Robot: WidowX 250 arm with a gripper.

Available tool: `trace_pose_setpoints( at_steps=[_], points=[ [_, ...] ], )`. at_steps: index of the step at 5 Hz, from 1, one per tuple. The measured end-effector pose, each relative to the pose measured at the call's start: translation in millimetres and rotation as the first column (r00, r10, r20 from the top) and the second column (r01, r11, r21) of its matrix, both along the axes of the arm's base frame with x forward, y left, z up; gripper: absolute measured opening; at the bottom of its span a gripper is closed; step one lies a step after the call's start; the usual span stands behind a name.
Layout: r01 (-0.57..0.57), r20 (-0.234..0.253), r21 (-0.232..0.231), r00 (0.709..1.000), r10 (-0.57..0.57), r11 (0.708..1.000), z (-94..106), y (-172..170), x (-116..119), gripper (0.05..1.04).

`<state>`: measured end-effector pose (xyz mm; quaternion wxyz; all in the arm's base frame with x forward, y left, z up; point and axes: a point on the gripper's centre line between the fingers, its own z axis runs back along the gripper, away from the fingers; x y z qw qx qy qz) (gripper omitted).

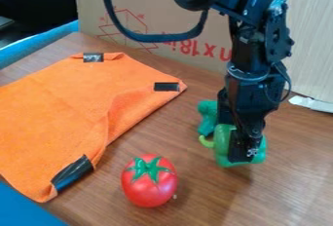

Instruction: Put the green figure on the top of the table

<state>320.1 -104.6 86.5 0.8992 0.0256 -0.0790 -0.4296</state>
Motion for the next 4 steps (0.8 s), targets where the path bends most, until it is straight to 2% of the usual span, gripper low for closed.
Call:
trace_pose_setpoints(
  at_steps=[2,3,4],
  points=[
    [-0.038,0.022,-0.018,0.999,0.039,0.999,-6.5,-6.8,-2.0,1.006],
    [-0.07,0.001,-0.035,0.998,0.071,0.997,-5.2,3.1,-1.3,1.001],
    [-0.093,-0.017,-0.08,0.996,0.092,0.992,14.3,15.2,-0.8,1.0]
  ],
)
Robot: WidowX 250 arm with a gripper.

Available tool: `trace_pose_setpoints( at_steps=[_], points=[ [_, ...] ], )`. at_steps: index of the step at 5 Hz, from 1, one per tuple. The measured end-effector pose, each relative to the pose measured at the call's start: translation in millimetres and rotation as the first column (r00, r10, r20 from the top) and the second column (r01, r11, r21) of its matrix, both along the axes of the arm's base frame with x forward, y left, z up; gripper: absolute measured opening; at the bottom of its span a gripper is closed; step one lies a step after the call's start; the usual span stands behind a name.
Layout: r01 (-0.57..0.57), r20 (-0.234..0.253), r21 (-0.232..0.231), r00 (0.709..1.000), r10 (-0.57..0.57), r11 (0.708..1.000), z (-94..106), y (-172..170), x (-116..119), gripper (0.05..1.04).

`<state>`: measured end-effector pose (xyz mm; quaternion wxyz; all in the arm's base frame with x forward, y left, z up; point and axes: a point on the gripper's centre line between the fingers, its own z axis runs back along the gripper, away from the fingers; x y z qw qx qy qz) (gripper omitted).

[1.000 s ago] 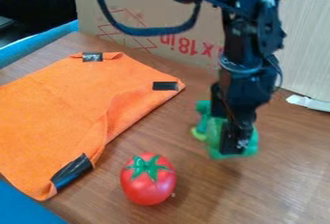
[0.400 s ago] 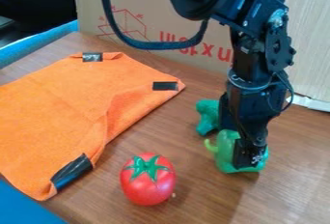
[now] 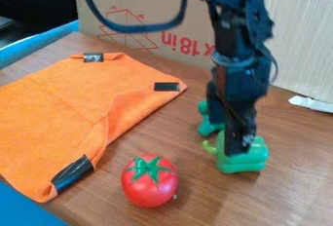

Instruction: Put the green figure on the top of the table

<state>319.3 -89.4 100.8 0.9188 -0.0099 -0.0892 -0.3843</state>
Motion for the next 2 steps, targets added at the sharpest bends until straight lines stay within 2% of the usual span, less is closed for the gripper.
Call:
trace_pose_setpoints(
  at_steps=[1,2],
  points=[
    [-0.035,0.01,-0.07,0.999,0.036,0.997,32.6,17.6,4.7,1.0],
    [-0.081,0.05,-0.12,0.995,0.088,0.989,71.5,54.7,6.1,1.0]
  ],
)
